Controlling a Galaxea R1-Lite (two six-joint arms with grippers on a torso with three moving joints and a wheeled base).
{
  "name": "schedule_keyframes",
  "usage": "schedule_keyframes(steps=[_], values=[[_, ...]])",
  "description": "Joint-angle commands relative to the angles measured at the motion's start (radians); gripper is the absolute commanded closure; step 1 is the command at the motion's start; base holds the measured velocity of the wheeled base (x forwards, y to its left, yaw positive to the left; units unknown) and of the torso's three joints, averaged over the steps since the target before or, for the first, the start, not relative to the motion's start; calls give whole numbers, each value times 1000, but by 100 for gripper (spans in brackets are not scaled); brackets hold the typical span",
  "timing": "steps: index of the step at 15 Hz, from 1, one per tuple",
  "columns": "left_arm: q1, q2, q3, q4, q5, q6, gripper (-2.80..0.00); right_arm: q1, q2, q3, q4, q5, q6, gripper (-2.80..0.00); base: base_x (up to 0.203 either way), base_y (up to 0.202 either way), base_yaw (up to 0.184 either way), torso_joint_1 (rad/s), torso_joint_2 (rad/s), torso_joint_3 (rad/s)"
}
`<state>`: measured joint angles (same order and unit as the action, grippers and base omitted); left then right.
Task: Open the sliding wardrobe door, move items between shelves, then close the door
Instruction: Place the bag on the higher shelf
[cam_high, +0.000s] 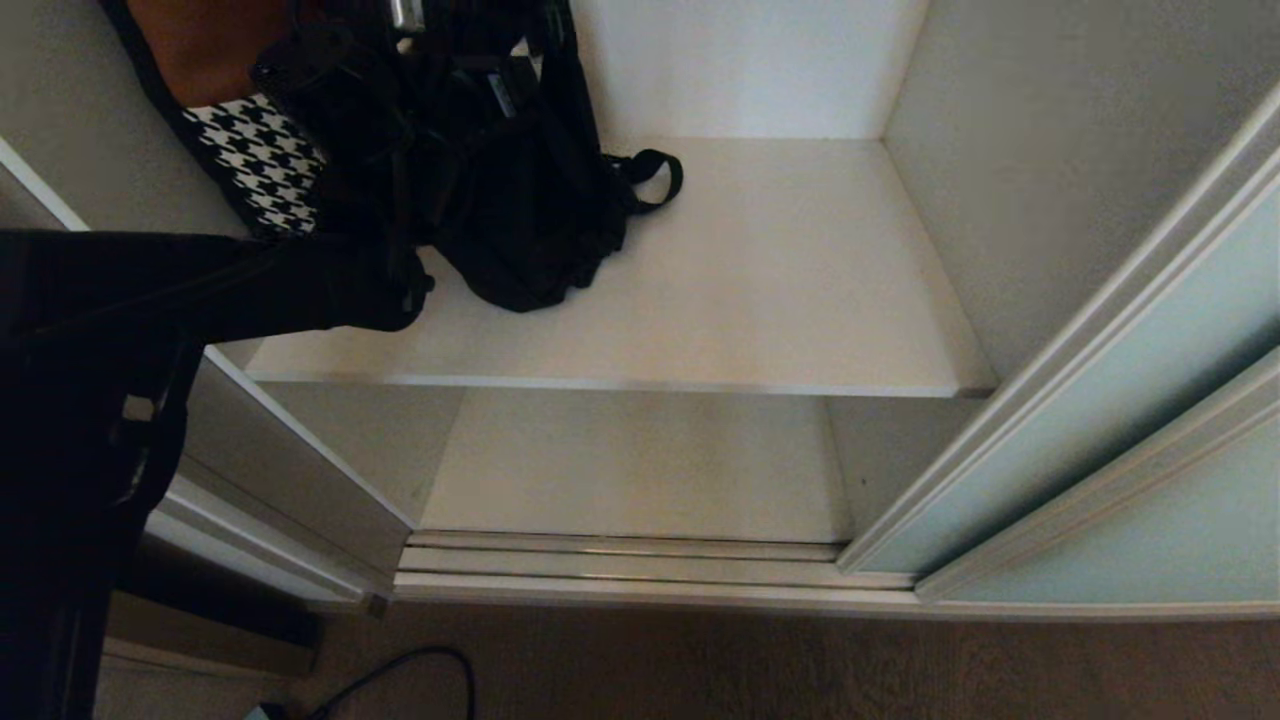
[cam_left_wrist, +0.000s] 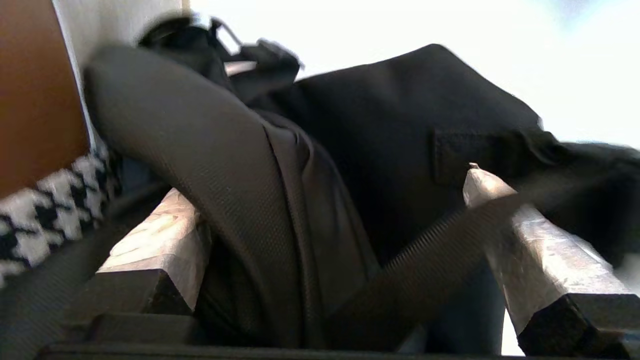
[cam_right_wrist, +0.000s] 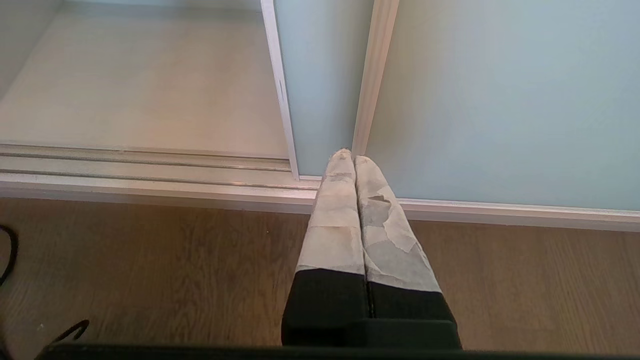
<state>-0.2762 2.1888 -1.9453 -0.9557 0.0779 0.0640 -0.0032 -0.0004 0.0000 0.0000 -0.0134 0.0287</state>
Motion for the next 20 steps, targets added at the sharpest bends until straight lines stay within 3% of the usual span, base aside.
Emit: schedule_keyframes(steps=[1,3,7,12,14,16,20], values=[[0,-45,2,28,25,1,-280,0,0,2,0,0,0,0,0,0,0,0,0,0],[1,-130,2,161,29,-2,-280,0,0,0,0,0,0,0,0,0,0,0,0,0],[9,-307,0,531,14,-7,-280,0,0,2,0,0,0,0,0,0,0,0,0,0],[20,-489,2,855,13,1,-280,0,0,2,0,0,0,0,0,0,0,0,0,0],[20,-506,2,896,11,0,-280,0,0,0,0,0,0,0,0,0,0,0,0,0],[20,-562,21,1006,13,-11,-280,0,0,1,0,0,0,0,0,0,0,0,0,0],[23,-634,103,1053,20,-24,-280,0,0,0,0,0,0,0,0,0,0,0,0,0]])
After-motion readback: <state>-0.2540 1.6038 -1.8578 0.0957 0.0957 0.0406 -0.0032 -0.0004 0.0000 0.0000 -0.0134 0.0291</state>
